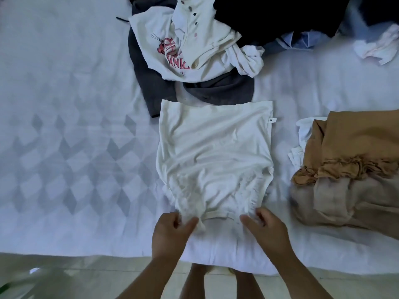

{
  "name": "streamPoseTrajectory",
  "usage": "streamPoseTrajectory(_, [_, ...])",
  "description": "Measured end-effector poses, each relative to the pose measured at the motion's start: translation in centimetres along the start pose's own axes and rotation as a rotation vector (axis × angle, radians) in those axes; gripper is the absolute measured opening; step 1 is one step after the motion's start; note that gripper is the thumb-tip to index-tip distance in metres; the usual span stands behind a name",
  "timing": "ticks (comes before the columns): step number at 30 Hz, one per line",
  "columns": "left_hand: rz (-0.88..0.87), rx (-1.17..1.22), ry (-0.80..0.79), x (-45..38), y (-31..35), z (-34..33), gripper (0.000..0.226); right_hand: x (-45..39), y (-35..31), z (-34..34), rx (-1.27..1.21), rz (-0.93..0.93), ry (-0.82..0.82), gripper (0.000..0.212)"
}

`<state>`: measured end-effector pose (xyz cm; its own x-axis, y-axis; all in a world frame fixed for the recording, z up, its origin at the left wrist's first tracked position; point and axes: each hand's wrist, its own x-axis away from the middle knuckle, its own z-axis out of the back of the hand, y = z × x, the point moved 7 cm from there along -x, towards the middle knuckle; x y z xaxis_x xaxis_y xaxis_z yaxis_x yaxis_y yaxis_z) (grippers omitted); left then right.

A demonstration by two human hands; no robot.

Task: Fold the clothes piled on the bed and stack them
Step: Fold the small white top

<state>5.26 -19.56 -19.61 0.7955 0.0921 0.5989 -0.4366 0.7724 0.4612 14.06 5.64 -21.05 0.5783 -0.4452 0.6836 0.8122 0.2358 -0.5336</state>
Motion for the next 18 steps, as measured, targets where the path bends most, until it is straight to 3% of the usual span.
streamPoseTrajectory(3, [-0.337,-0.255,0.078,0.2,1.1,0.4,0.035,0.6,-0.8,0.4,0.105,0.110,0.015,0.035])
streamPoseTrajectory(6, [-0.594,-0.107,0.153,1.1,3.0,2.1,0.027,1.2,-1.7,2.0,-0.070,0.222,0.083,0.024])
streamPoseTrajectory(9, [-0.465,0.021,0.068,0.8,2.5,3.2,0.033,1.5,-0.2,2.3,-0.217,0.125,0.013,0.044])
streamPoseTrajectory(11, [-0.297,0.040,0.085,0.4,1.1,3.8,0.032,1.7,1.5,2.9,-0.134,0.067,0.102,0.048])
streamPoseTrajectory(13, [-0.145,0.028,0.106,0.4,-0.1,4.2,0.022,2.5,2.6,3.2,-0.097,0.008,0.166,0.026])
streamPoseTrajectory(14, [-0.105,0.043,0.092,0.6,-0.5,4.1,0.031,3.2,2.5,3.1,-0.150,-0.023,0.144,0.012])
streamPoseTrajectory(16, [-0.146,0.076,0.054,1.1,-0.6,3.9,0.055,4.1,2.4,2.4,-0.209,0.095,0.060,0.043])
streamPoseTrajectory(18, [-0.307,0.023,0.001,1.6,-0.2,3.7,0.055,4.9,1.3,1.7,0.011,0.369,-0.042,0.065])
